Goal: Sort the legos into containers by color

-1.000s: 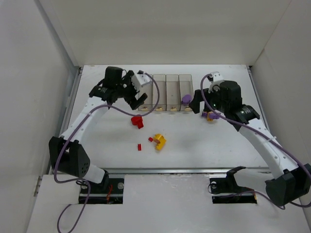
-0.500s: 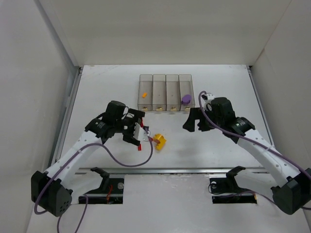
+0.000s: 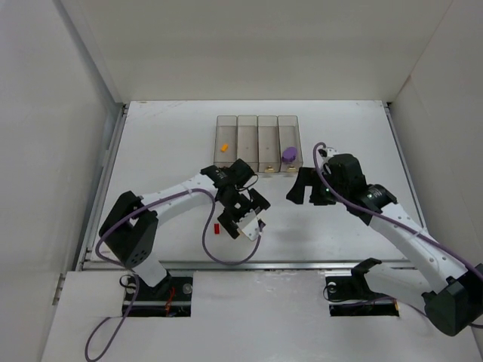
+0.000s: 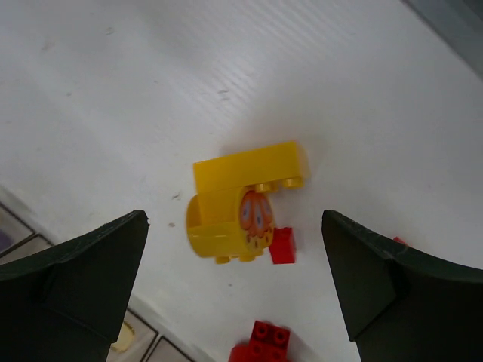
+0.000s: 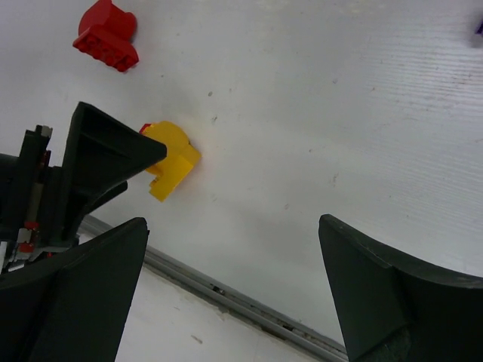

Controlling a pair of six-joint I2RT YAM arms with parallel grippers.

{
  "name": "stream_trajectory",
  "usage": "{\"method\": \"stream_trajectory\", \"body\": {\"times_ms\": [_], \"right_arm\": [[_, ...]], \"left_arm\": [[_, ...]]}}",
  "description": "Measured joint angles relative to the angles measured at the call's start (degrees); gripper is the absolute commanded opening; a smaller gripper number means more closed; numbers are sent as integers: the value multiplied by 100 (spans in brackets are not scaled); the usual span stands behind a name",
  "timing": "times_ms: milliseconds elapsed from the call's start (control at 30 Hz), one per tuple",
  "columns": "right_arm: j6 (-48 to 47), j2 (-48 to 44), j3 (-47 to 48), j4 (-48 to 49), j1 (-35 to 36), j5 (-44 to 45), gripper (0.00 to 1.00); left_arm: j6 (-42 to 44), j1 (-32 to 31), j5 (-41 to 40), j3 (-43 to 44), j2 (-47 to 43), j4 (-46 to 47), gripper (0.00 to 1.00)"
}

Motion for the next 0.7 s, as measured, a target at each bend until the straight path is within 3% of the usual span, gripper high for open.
{"method": "stream_trajectory", "body": {"times_ms": [167,267,467,700], "right_arm": [[-39,-94,-2,-111,0,168,100],[-50,-127,-2,-111,0,210,100],[-118,-129,-4,-109,0,208,100],[-201,-129,-17,-105,0,210,100]], "left_arm": [[120,-72,-87,125,376,-494,93],[-122,-122,-157,295,627,-483,81],[-566,-164,-330,461,931,-155,75],[-761,-79,-463,396,931,98,42]]}}
